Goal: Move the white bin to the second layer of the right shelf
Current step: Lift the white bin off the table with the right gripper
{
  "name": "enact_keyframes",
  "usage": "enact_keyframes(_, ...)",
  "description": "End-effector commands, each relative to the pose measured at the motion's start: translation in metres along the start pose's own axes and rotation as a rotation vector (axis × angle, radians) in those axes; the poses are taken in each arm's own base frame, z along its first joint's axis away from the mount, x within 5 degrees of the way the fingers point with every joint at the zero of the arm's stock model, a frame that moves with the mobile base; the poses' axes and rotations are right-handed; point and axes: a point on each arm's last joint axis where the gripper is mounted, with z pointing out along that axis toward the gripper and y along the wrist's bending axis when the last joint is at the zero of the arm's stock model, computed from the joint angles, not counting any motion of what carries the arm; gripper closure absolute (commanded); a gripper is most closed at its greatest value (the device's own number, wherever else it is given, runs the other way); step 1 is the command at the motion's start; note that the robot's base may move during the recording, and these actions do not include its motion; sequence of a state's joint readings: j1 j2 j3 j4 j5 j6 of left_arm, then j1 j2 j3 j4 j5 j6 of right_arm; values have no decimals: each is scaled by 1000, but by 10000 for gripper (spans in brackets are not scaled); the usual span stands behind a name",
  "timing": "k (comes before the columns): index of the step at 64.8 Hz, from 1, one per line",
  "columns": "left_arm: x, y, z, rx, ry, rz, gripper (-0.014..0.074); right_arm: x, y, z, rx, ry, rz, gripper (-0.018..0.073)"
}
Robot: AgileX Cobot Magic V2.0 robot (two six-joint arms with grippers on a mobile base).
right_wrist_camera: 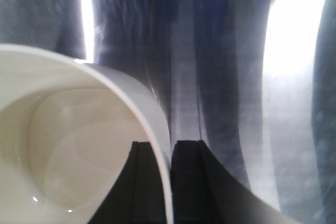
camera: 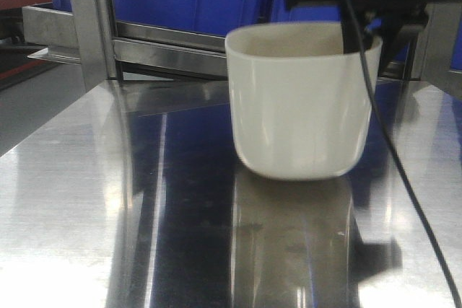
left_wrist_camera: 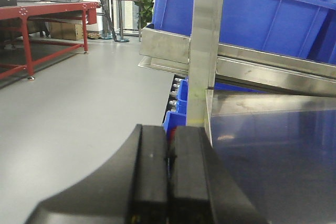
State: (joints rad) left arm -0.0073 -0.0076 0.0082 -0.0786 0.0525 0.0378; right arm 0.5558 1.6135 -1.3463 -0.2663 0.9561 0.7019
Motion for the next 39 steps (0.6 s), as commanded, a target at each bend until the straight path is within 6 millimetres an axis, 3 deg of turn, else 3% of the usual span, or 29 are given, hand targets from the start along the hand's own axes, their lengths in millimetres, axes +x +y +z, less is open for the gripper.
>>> enact_keyframes(1, 1, 1, -1, -4, -71, -10, 512, -13, -14, -37, -70, -191, -46, 506)
enact_keyframes(13, 1, 1, -1, -4, -71, -10, 512, -1, -65, -49, -44, -275, -103, 506)
enact_keyframes(24, 1, 1, -1, -4, -71, -10, 512, 21, -118, -58, 27, -304, -146, 506)
enact_keyframes(39, 1, 1, -1, -4, -71, -10, 512, 57, -146, -73, 2, -393, -125, 506)
